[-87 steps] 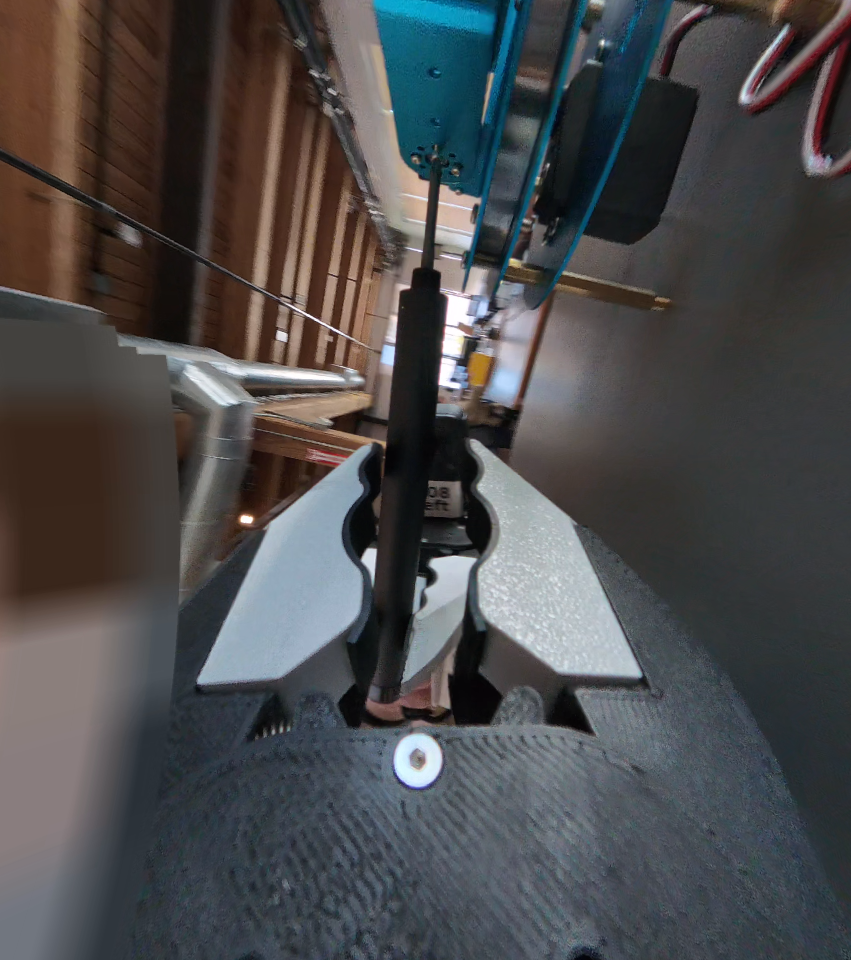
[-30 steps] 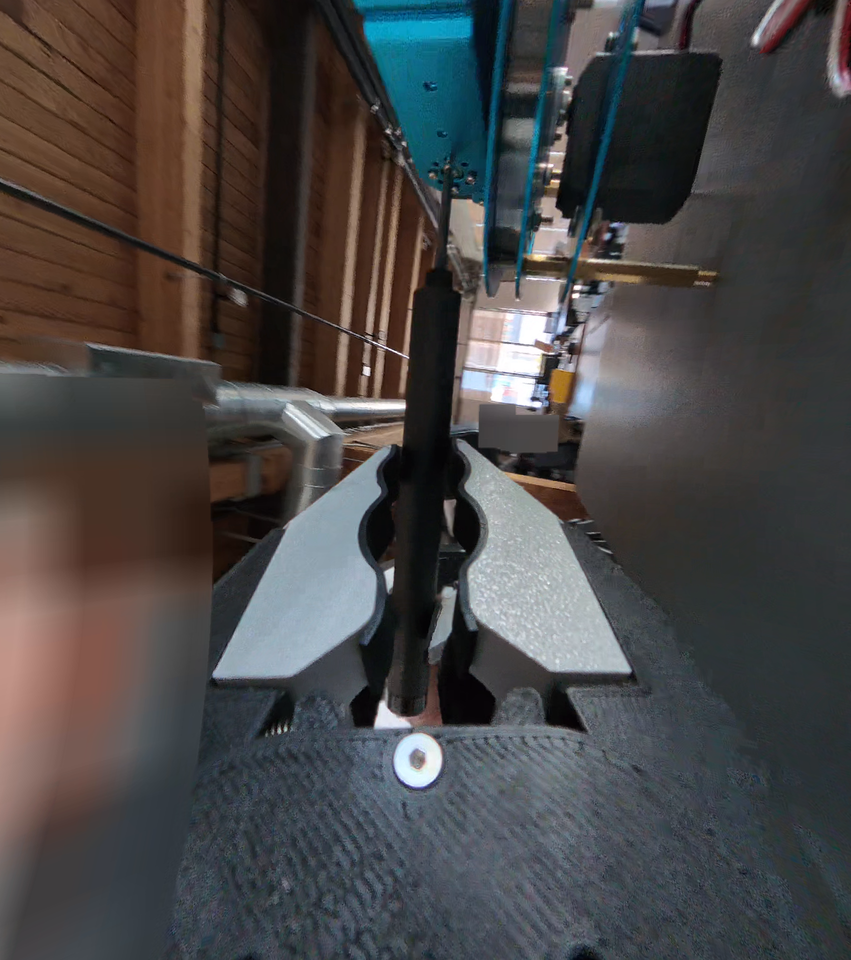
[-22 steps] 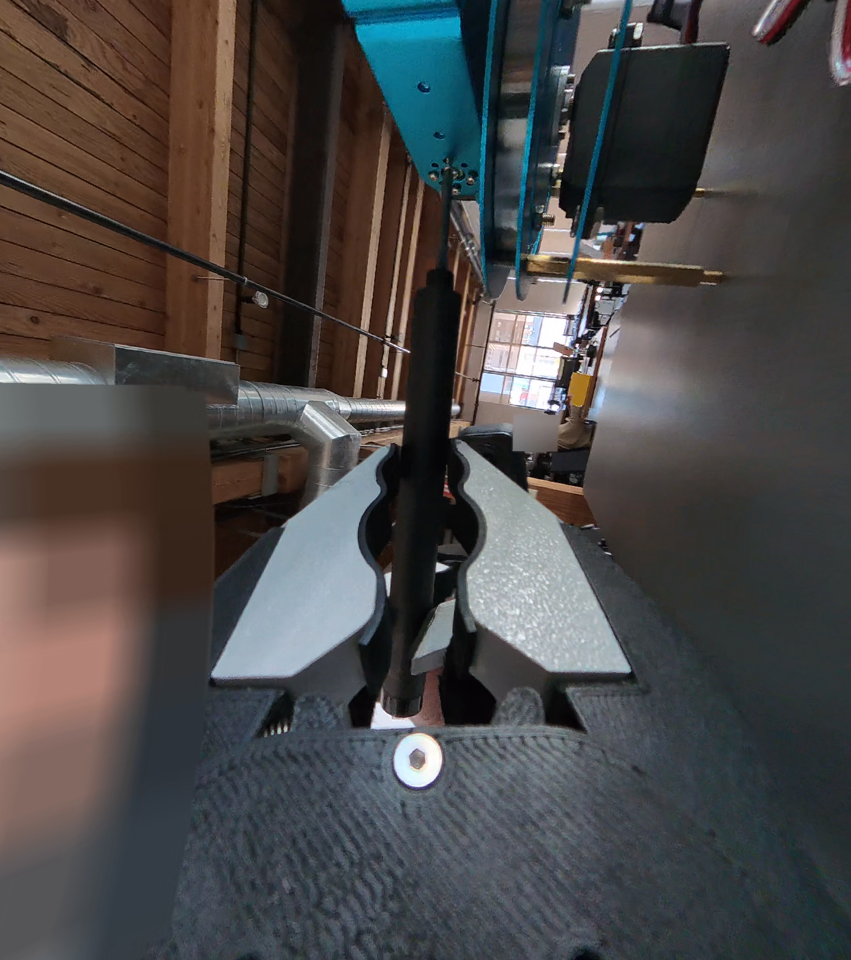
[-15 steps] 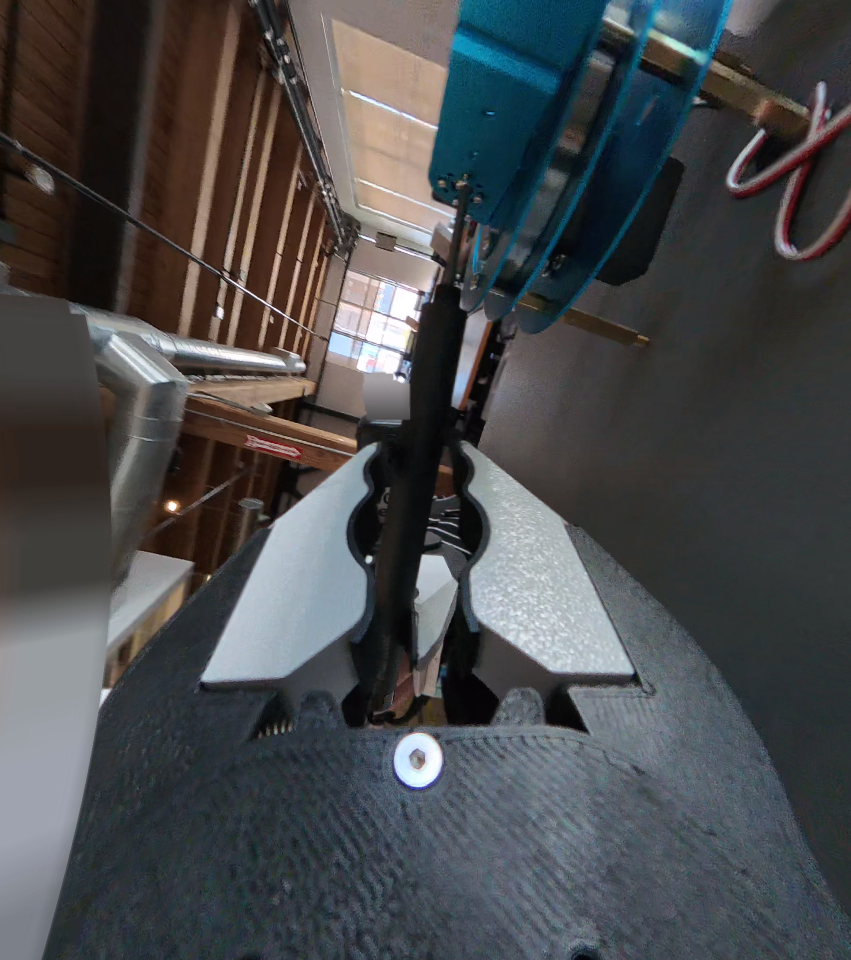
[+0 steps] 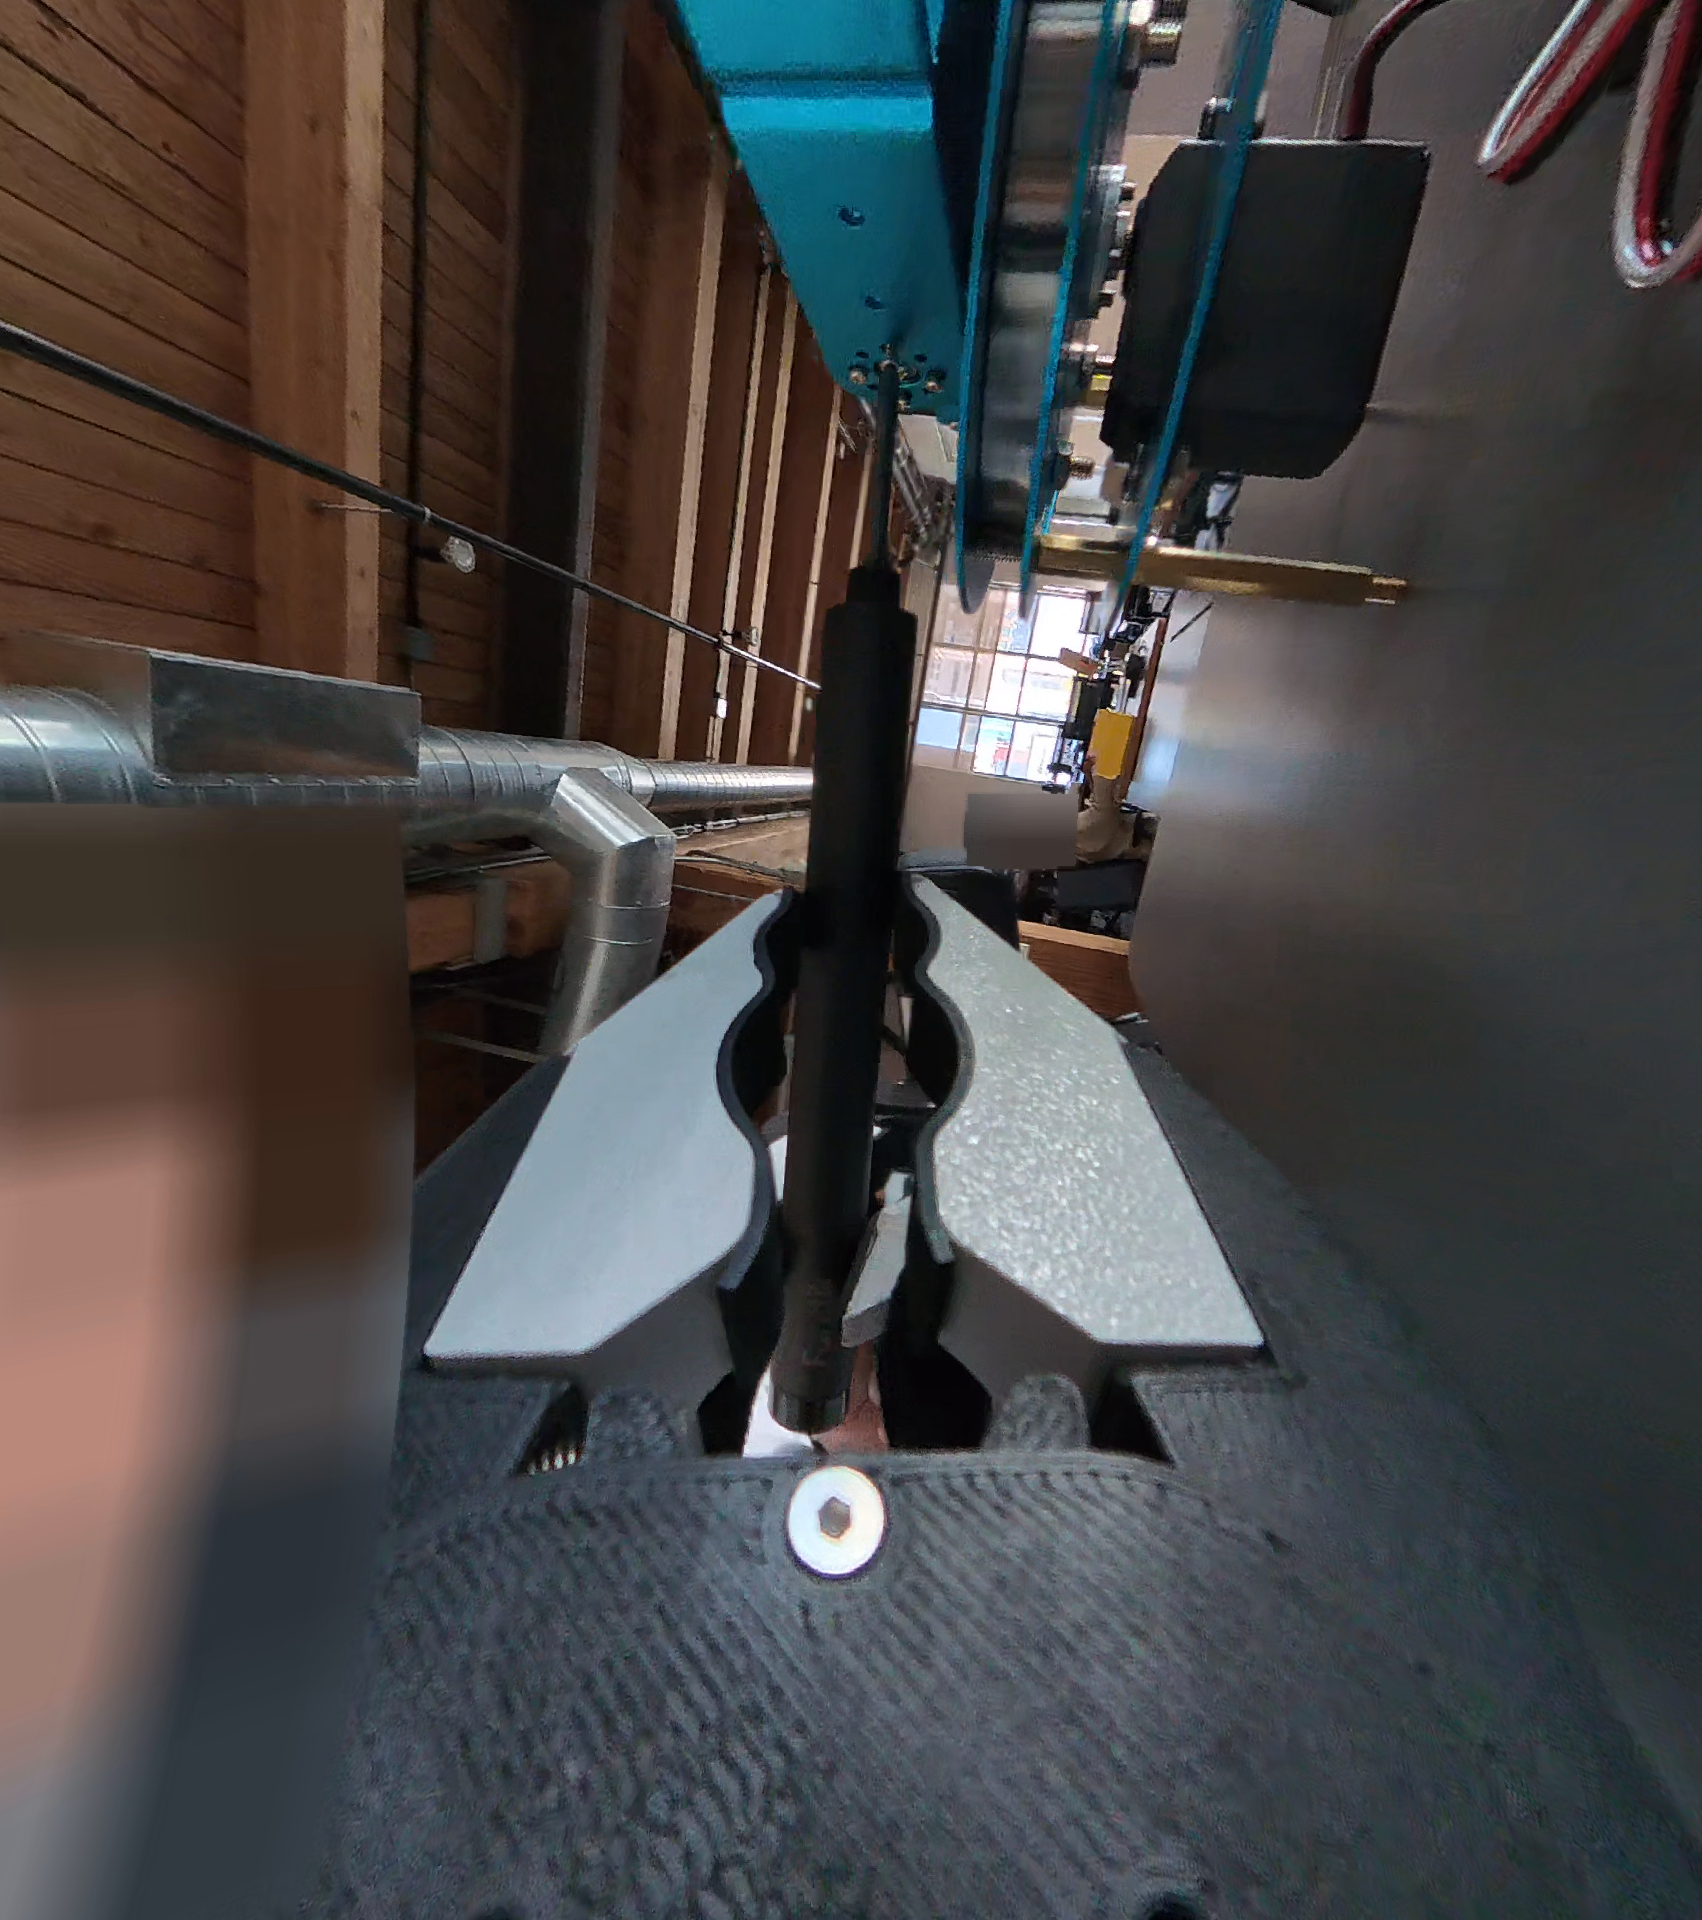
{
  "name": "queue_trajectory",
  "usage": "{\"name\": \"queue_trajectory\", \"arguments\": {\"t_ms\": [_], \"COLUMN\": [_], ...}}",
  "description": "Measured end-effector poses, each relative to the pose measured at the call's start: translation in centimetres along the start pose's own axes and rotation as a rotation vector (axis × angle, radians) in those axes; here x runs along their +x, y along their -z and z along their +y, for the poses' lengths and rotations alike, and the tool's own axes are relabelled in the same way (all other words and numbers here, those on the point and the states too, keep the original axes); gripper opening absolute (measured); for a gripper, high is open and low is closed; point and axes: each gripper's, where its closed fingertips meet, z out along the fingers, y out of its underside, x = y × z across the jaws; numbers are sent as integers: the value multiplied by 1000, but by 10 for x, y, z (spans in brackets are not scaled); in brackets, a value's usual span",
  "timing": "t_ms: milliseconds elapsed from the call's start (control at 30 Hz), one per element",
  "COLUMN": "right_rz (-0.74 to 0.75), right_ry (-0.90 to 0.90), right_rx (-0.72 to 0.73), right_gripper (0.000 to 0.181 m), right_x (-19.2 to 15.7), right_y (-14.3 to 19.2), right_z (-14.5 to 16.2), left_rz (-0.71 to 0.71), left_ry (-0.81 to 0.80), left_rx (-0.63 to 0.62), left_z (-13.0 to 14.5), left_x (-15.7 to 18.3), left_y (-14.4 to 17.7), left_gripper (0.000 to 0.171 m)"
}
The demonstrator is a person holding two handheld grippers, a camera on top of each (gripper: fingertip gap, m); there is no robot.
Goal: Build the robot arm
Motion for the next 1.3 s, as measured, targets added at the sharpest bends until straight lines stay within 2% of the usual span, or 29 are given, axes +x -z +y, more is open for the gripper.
{"name": "queue_trajectory", "arguments": {"t_ms": [67, 133, 267, 367, 500, 567, 600, 733, 833, 900, 967, 1033, 1133, 1233, 1300], "right_rz": [62, 178, 293, 238, 69, 8, -6, 21, 151, 217, 237, 207, 63, -36, -45], "right_ry": [44, 134, 282, 229, 21, -44, -50, 21, 102, 170, 199, 175, 21, -115, -102], "right_rx": [-3, -34, -75, -66, 3, 23, 24, 7, -21, -53, -67, -60, -7, 41, 43], "right_gripper": [20, 31, 19, 18, 16, 16, 16, 17, 29, 27, 18, 17, 16, 16, 16], "right_x": [3, 10, 6, 2, 1, 1, 0, -1, 6, 8, 6, 4, -1, 2, 2], "right_y": [1, 1, 0, -1, 1, 1, 1, 0, 1, 1, 0, 0, 0, 1, 1], "right_z": [-1, 1, 2, 2, 1, 1, 1, 1, 1, 3, 3, 3, 2, 1, 1], "left_rz": [-39, -64, -92, -73, -18, -14, -20, -38, -67, -85, -97, -92, -50, -19, -13], "left_ry": [-17, -23, -34, -47, -21, -21, -28, -40, -37, -39, -46, -57, -51, -17, -4], "left_rx": [-5, -8, -6, -7, 8, -2, -8, -18, -18, -19, -19, -18, -6, -15, -29], "left_z": [0, 0, 0, -1, -1, 0, 1, 1, 1, 1, 1, 0, -1, 2, 4], "left_x": [-2, -3, -3, -1, 1, 0, -1, 1, -2, -4, -4, -3, 0, 0, -2], "left_y": [0, 0, 0, -1, 0, 0, 0, 0, 2, 3, 3, 3, 2, -1, -2], "left_gripper": [16, 17, 17, 17, 27, 25, 19, 17, 17, 17, 17, 17, 18, 31, 25]}}
